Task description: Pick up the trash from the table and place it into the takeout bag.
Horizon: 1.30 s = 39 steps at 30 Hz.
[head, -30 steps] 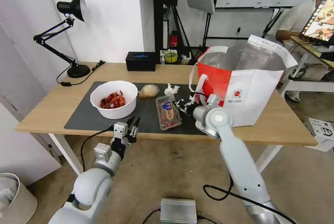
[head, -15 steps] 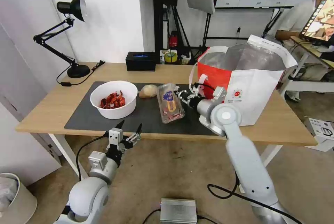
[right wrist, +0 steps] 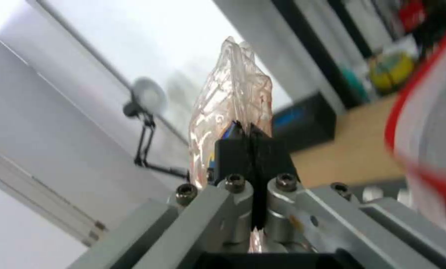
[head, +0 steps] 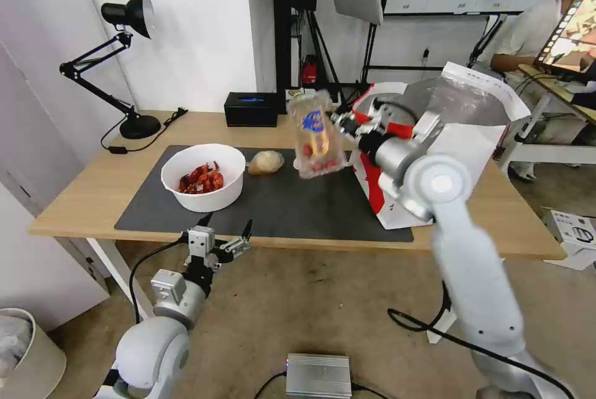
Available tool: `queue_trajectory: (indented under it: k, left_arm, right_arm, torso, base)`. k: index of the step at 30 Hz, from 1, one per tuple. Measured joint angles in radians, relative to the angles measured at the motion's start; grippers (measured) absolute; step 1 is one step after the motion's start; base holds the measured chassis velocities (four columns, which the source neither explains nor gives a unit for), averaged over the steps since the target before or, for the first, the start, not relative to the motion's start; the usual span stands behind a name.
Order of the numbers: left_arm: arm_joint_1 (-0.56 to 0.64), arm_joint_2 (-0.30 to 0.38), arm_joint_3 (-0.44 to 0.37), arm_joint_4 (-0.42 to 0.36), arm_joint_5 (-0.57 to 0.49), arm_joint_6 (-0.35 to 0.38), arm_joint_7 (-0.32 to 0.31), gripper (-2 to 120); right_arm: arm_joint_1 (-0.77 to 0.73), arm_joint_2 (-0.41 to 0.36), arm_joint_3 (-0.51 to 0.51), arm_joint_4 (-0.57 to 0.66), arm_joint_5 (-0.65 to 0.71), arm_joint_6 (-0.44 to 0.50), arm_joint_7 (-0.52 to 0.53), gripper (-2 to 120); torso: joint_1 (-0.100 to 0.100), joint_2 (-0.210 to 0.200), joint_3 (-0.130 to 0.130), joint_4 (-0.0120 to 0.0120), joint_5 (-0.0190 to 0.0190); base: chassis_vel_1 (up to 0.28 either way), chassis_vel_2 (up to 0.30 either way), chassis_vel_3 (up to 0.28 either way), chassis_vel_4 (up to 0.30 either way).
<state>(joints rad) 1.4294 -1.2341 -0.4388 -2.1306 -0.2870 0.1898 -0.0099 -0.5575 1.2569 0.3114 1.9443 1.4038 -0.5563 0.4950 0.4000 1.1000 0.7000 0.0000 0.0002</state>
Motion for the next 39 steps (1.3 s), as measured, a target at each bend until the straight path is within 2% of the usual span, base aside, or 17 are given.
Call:
queue_trajectory:
  k: [12, 21, 29, 31, 39]
  left_arm:
    - [0.003, -0.011, 0.015, 0.005, 0.020, 0.001, 0.000, 100]
    - [0.001, -0.020, 0.037, 0.013, 0.028, 0.001, -0.002, 100]
    - [0.002, -0.037, 0.057, 0.024, 0.040, 0.001, -0.003, 100]
    - [0.002, -0.041, 0.062, 0.025, 0.042, 0.001, -0.003, 100]
    - [-0.002, -0.038, 0.061, 0.019, 0.043, 0.000, -0.003, 100]
  right_arm:
    - [0.070, -0.091, 0.099, 0.016, -0.008, 0.041, 0.013, 0]
    - [0.075, -0.139, 0.145, -0.004, -0.072, 0.070, 0.017, 0]
    - [0.046, -0.187, 0.169, -0.036, -0.205, 0.112, -0.031, 0]
    - [0.026, -0.196, 0.173, -0.050, -0.283, 0.133, -0.068, 0]
    - [-0.011, -0.188, 0.177, -0.094, -0.361, 0.166, -0.114, 0]
  torso:
    - [0.000, 0.000, 0.000, 0.0000, -0.0001]
    - [0.000, 0.000, 0.000, 0.0000, -0.0001]
    - [0.000, 0.000, 0.000, 0.0000, 0.0000]
    - [0.000, 0.000, 0.000, -0.0001, 0.0000]
    - [0.000, 0.000, 0.000, 0.0000, -0.0002]
  base:
    - [0.000, 0.000, 0.000, 0.000]
    - [0.000, 0.000, 0.000, 0.000]
    - [0.000, 0.000, 0.000, 0.000]
    - [0.000, 0.000, 0.000, 0.000]
    - [0.000, 0.000, 0.000, 0.000]
